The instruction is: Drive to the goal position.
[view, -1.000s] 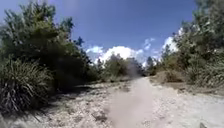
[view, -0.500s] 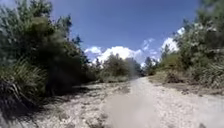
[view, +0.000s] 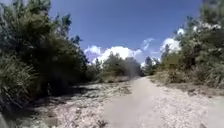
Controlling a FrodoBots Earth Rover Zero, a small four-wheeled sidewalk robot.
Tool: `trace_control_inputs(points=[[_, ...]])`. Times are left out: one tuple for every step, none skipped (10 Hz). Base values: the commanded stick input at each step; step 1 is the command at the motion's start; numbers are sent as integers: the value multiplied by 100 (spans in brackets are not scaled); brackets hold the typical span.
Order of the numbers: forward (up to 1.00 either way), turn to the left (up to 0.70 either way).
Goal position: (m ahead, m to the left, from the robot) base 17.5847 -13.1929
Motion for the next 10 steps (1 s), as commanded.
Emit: trace_control_inputs(points=[[44, 2], [44, 2], [44, 2], [44, 2], [44, 2], [44, 2], [44, 2], [44, 2], [44, 2], [44, 2]])
